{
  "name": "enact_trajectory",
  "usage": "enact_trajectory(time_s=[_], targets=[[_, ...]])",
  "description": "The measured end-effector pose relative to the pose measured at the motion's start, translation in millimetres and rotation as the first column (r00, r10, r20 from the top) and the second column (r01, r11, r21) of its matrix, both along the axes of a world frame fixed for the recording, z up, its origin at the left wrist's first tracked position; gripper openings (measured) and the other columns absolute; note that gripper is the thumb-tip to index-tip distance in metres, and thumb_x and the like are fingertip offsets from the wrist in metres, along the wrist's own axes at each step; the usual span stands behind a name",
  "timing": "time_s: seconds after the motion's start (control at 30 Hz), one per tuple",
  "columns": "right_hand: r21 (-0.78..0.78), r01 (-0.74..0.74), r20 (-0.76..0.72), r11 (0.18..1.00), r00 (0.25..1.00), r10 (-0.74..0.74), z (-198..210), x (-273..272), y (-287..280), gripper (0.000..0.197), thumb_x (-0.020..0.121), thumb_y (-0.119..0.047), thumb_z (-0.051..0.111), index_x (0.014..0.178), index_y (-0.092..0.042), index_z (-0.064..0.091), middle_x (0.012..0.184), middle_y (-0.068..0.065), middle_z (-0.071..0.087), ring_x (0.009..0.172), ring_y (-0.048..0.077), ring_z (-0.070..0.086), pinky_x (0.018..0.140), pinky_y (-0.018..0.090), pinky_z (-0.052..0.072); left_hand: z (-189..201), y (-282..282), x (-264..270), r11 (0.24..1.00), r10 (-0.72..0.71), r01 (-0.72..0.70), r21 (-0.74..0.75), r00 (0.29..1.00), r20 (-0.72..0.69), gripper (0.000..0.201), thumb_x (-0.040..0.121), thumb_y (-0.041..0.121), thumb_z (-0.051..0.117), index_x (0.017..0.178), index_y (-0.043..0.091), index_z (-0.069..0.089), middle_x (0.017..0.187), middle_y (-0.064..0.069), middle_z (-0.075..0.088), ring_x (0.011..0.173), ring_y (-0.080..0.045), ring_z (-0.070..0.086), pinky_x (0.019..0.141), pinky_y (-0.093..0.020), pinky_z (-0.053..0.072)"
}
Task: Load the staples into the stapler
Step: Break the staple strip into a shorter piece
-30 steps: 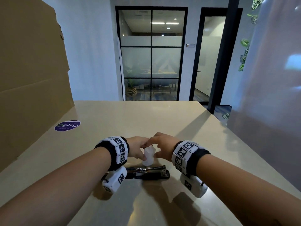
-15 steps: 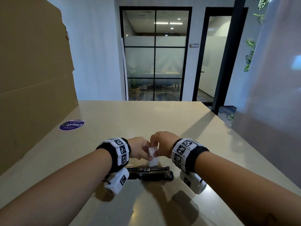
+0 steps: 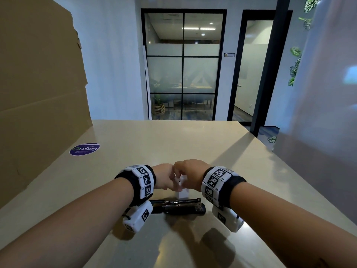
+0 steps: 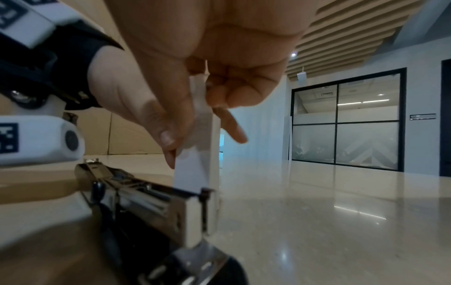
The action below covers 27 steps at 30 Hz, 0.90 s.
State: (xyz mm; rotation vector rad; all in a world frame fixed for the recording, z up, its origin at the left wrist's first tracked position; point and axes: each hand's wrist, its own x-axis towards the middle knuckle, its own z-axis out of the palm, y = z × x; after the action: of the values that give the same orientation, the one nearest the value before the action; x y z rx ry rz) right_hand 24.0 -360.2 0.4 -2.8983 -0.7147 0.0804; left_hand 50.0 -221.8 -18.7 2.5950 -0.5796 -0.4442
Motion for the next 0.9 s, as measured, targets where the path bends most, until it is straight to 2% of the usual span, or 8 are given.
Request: enact_trajectory(time_s=[0.07, 0.13, 0.27, 0.4, 0.47, 0.57, 0.73, 0.9], targets=[[0.019, -0.030, 0.008, 0.999, 1.000, 0.030, 1.3, -4.7, -1.6, 0.018, 0.076, -0.032, 0.071, 0.088, -0.021, 0.063, 0.099, 0.001, 0.067, 0.081, 0.017, 0.053, 0.070, 0.026, 0.041, -0.3, -1.4, -0.2, 0.999, -0.030, 0.029, 0.030, 0.999, 0.021, 0.010, 0.080, 0.014, 0.070, 0.081, 0.017, 0.060, 0.070, 0.003, 0.061, 0.058, -0.011, 0.053, 0.059, -0.023, 0.045], [0.007, -0.013, 0.027, 1.000, 1.000, 0.013, 3.0, -6.4, -4.8, 0.022, 0.078, -0.036, 0.069, 0.093, -0.020, 0.069, 0.098, 0.000, 0.066, 0.084, 0.018, 0.057, 0.072, 0.029, 0.047, -0.2, -1.6, -0.4, 0.999, -0.042, 0.041, 0.024, 0.999, 0.022, 0.015, 0.080, 0.014, 0.070, 0.082, 0.019, 0.057, 0.076, 0.000, 0.061, 0.061, -0.012, 0.054, 0.059, -0.022, 0.044], [-0.024, 0.038, 0.096, 0.999, 0.995, -0.035, 3.6, -5.3, -8.7, 0.017, 0.084, -0.030, 0.062, 0.093, -0.020, 0.071, 0.103, 0.003, 0.066, 0.092, 0.025, 0.064, 0.069, 0.028, 0.046, -0.1, 1.3, -1.8, 0.999, -0.036, 0.035, 0.017, 0.998, 0.057, 0.035, 0.076, 0.034, 0.075, 0.105, 0.023, 0.058, 0.091, 0.004, 0.058, 0.083, -0.015, 0.055, 0.075, -0.027, 0.043], [-0.035, 0.037, 0.058, 0.999, 0.998, -0.035, 2.8, -1.7, -6.9, 0.021, 0.086, -0.016, 0.058, 0.102, -0.015, 0.072, 0.115, 0.007, 0.061, 0.101, 0.028, 0.063, 0.076, 0.028, 0.045, -0.6, 2.8, -1.1, 1.000, -0.029, 0.030, -0.009, 0.995, 0.099, 0.036, 0.071, 0.033, 0.080, 0.095, 0.025, 0.053, 0.090, 0.011, 0.057, 0.083, -0.014, 0.056, 0.071, -0.026, 0.042], [-0.044, 0.029, 0.050, 0.999, 0.998, -0.027, 1.3, -0.1, -7.4, 0.023, 0.087, -0.012, 0.058, 0.105, -0.014, 0.071, 0.120, 0.007, 0.059, 0.106, 0.028, 0.061, 0.082, 0.028, 0.046, 0.3, 2.7, -1.2, 0.999, -0.030, 0.034, -0.030, 0.993, 0.110, 0.038, 0.072, 0.029, 0.079, 0.100, 0.023, 0.054, 0.086, 0.016, 0.057, 0.081, -0.011, 0.056, 0.069, -0.025, 0.041], [-0.007, 0.010, 0.088, 1.000, 0.996, -0.009, -2.5, 2.2, -10.4, 0.024, 0.085, -0.007, 0.058, 0.104, -0.016, 0.071, 0.121, 0.005, 0.059, 0.111, 0.026, 0.058, 0.082, 0.026, 0.043, 0.8, 4.5, -0.4, 0.999, -0.034, 0.039, -0.034, 0.991, 0.130, 0.040, 0.074, 0.025, 0.076, 0.106, 0.020, 0.053, 0.082, 0.017, 0.059, 0.074, -0.005, 0.054, 0.066, -0.024, 0.041], [-0.087, -0.045, 0.133, 0.995, 0.989, 0.057, -5.2, 0.4, -11.8, 0.036, 0.087, -0.011, 0.056, 0.116, -0.029, 0.066, 0.126, 0.000, 0.056, 0.118, 0.025, 0.048, 0.090, 0.035, 0.046, -1.2, 2.2, -1.0, 1.000, -0.009, 0.012, -0.021, 0.989, 0.144, 0.044, 0.075, 0.026, 0.076, 0.111, 0.016, 0.053, 0.093, 0.004, 0.059, 0.085, -0.016, 0.055, 0.073, -0.026, 0.041], [-0.120, -0.048, 0.133, 0.992, 0.989, 0.064, 1.7, -4.2, -7.0, 0.026, 0.088, -0.021, 0.058, 0.112, -0.026, 0.067, 0.124, 0.002, 0.054, 0.118, 0.024, 0.045, 0.089, 0.036, 0.045, -1.2, 1.7, -1.7, 1.000, 0.013, -0.011, -0.016, 0.992, 0.127, 0.050, 0.074, 0.029, 0.078, 0.116, 0.018, 0.053, 0.097, 0.004, 0.057, 0.089, -0.017, 0.055, 0.077, -0.027, 0.042]])
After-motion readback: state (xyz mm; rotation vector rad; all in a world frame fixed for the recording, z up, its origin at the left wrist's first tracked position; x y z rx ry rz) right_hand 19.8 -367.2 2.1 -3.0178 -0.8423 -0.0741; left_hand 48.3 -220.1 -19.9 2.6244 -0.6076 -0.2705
